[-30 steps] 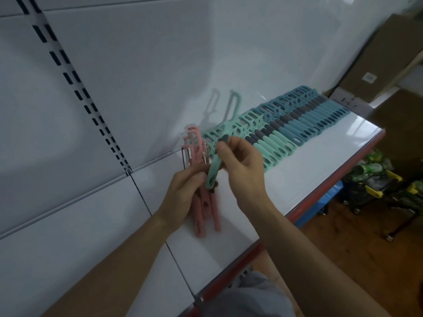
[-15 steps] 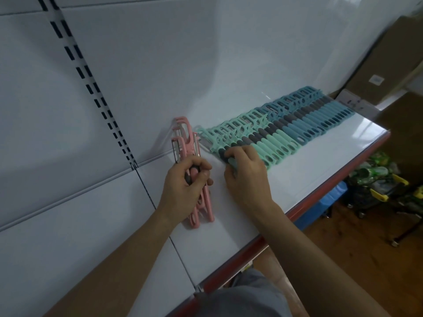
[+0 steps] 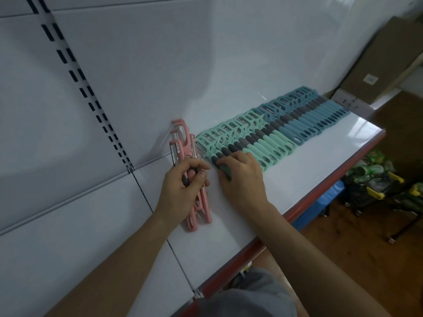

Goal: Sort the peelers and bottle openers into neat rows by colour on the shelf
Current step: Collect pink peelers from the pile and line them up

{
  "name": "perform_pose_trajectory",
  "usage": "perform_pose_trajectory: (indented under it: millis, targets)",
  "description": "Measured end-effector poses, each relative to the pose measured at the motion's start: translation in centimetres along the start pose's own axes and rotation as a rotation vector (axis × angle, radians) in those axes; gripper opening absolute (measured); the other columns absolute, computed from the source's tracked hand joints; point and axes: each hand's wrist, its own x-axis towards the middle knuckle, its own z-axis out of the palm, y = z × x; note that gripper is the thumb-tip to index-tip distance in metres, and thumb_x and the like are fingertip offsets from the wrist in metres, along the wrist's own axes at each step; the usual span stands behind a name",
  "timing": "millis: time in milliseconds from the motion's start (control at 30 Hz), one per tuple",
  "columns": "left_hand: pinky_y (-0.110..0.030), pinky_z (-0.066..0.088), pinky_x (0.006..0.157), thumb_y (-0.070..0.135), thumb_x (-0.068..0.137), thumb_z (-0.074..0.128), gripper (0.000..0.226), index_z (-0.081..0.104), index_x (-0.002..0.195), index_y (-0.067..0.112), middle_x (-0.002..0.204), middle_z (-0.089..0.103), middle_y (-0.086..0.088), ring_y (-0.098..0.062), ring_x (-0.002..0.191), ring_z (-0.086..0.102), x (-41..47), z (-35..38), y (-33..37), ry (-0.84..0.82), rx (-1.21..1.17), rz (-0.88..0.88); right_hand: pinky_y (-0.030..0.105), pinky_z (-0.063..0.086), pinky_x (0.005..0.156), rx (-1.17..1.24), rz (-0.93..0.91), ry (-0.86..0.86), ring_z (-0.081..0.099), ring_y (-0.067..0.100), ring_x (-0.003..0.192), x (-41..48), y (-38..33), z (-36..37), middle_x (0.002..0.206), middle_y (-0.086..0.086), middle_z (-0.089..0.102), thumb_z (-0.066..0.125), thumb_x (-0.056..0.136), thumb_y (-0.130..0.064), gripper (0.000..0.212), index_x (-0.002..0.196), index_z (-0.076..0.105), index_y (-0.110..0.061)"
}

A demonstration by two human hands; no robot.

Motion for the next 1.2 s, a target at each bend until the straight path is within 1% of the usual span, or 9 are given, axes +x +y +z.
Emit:
perform_pose_trajectory:
  millis: [167, 333, 467, 667, 800, 900, 967, 1100, 1200]
  targets:
    - [-0.033, 0.061, 0.073, 0.003, 0.100, 0.058, 0.016, 0.066, 0.095, 0.016, 0.103, 0.067, 0.002, -0.023, 0.090, 0.071, 0.1, -0.1, -0.1, -0.112, 0.001, 0.059, 0.026, 0.046, 0.075, 0.192, -0.029, 0.193, 0.057, 0.015, 0.085, 0.1, -1.2, -1.0, 0.093, 0.001, 0.068, 0.069, 0.092, -0.013, 0.008, 0.099, 0.073, -0.010]
    - [-0.020, 0.045, 0.064, -0.009, 0.091, 0.051, 0.034, 0.054, 0.074, 0.020, 0.076, 0.054, 0.007, -0.012, 0.068, 0.051, 0.1, -0.3, 0.0, -0.245, 0.023, 0.138, 0.016, 0.047, 0.062, 0.593, 0.097, -0.030, 0.063, 0.011, 0.071, 0.3, -2.2, -1.8, 0.080, -0.008, 0.068, 0.074, 0.092, -0.026, 0.014, 0.102, 0.072, -0.017]
    - [-0.030, 0.051, 0.073, 0.000, 0.091, 0.056, 0.033, 0.058, 0.073, 0.027, 0.077, 0.056, 0.002, -0.022, 0.075, 0.054, 0.4, -0.7, -0.3, -0.198, -0.041, 0.079, 0.014, 0.046, 0.064, 0.533, 0.082, -0.078, 0.064, 0.009, 0.075, 0.3, -1.4, -1.7, 0.084, -0.011, 0.070, 0.078, 0.087, -0.030, 0.022, 0.108, 0.075, -0.022]
    - [-0.018, 0.047, 0.067, -0.015, 0.088, 0.058, 0.035, 0.054, 0.071, 0.015, 0.070, 0.054, 0.006, -0.006, 0.067, 0.052, 0.5, -0.3, 0.0, -0.095, -0.043, 0.109, 0.016, 0.046, 0.063, 0.530, 0.155, -0.031, 0.062, 0.008, 0.075, 0.1, -2.3, -1.5, 0.084, -0.008, 0.069, 0.063, 0.089, -0.022, 0.018, 0.104, 0.073, -0.020]
    - [-0.041, 0.060, 0.068, -0.018, 0.091, 0.054, 0.040, 0.056, 0.071, 0.016, 0.089, 0.064, -0.014, -0.022, 0.086, 0.070, 0.4, -0.1, -0.2, -0.019, -0.118, 0.058, 0.021, 0.053, 0.059, 0.713, 0.258, 0.086, 0.070, 0.008, 0.074, 0.1, -2.7, -2.1, 0.085, -0.008, 0.071, 0.059, 0.099, -0.009, 0.012, 0.107, 0.063, -0.016]
    - [-0.036, 0.061, 0.068, -0.020, 0.094, 0.051, 0.048, 0.061, 0.071, 0.021, 0.086, 0.067, -0.012, -0.027, 0.084, 0.071, 0.3, 0.2, -0.3, 0.018, -0.129, 0.026, 0.034, 0.057, 0.060, 0.725, 0.250, 0.121, 0.066, 0.016, 0.072, 0.3, -2.2, -2.9, 0.084, -0.007, 0.067, 0.060, 0.100, -0.012, 0.015, 0.113, 0.063, -0.018]
    - [-0.029, 0.059, 0.068, -0.017, 0.095, 0.051, 0.038, 0.061, 0.076, 0.014, 0.080, 0.067, -0.012, -0.027, 0.078, 0.069, 0.3, 0.4, -0.2, 0.052, -0.095, 0.047, 0.028, 0.055, 0.058, 0.725, 0.240, 0.123, 0.063, 0.016, 0.067, 0.2, -1.9, -3.1, 0.086, -0.010, 0.064, 0.065, 0.098, -0.016, 0.018, 0.113, 0.061, -0.024]
    - [-0.020, 0.056, 0.065, -0.020, 0.094, 0.049, 0.033, 0.058, 0.077, 0.008, 0.080, 0.064, -0.019, -0.018, 0.073, 0.066, 0.1, 0.7, 0.1, 0.122, -0.076, 0.084, 0.015, 0.047, 0.066, 0.509, 0.216, 0.110, 0.059, 0.008, 0.076, -0.3, -1.1, -2.5, 0.096, -0.009, 0.062, 0.074, 0.088, -0.010, 0.026, 0.105, 0.062, -0.024]
    - [-0.034, 0.060, 0.064, -0.017, 0.093, 0.050, 0.034, 0.059, 0.076, 0.011, 0.089, 0.066, -0.009, -0.030, 0.073, 0.064, 0.0, 0.4, -0.2, 0.139, -0.076, 0.097, 0.017, 0.051, 0.076, 0.320, 0.121, 0.064, 0.055, 0.006, 0.086, -0.7, -1.4, -2.0, 0.107, -0.003, 0.062, 0.068, 0.084, -0.003, 0.028, 0.110, 0.068, -0.015]
